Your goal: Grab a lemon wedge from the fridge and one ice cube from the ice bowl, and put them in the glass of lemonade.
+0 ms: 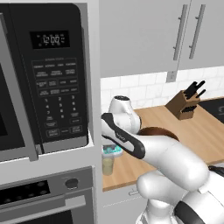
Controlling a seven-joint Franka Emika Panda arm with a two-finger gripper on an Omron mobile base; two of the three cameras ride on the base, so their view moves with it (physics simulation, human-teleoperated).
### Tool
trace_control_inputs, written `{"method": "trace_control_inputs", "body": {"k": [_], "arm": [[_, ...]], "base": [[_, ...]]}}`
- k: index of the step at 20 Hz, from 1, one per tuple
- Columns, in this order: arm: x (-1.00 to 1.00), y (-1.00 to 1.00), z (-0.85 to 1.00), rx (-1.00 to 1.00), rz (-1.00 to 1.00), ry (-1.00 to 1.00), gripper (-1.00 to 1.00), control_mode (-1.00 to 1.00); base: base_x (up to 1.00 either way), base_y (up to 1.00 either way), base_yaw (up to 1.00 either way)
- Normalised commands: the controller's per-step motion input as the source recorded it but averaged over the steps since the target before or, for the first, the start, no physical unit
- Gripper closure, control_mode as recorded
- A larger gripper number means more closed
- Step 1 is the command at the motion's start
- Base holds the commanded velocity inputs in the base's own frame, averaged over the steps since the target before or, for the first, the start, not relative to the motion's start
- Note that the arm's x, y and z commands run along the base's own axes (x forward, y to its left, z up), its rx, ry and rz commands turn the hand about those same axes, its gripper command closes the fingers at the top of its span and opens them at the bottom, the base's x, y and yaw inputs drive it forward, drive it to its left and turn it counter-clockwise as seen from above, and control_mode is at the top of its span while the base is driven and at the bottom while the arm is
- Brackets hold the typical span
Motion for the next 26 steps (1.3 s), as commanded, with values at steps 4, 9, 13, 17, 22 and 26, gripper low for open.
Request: {"method": "trace_control_inputs", "body": {"k": [4,9,13,17,22,26], "arm": [[-0.02,0.16,0.08,0.0,0.0,-0.06,1.0,-1.0],[0.03,0.22,-0.03,0.0,0.0,0.0,-1.0,-1.0],[0.05,0.16,0.11,0.0,-0.06,0.03,-1.0,-1.0],[-0.06,-0.09,0.68,0.0,-0.16,0.0,-1.0,-1.0],[-0.5,-0.69,0.81,-0.01,-0.21,0.05,-1.0,-1.0],[-0.8,-1.0,0.21,-0.18,-0.11,0.12,-1.0,-1.0]], "base": [[0.0,0.0,0.0],[0.0,0.0,0.0],[0.0,0.0,0.0],[0.0,0.0,0.0],[0.0,0.0,0.0],[0.0,0.0,0.0]]}}
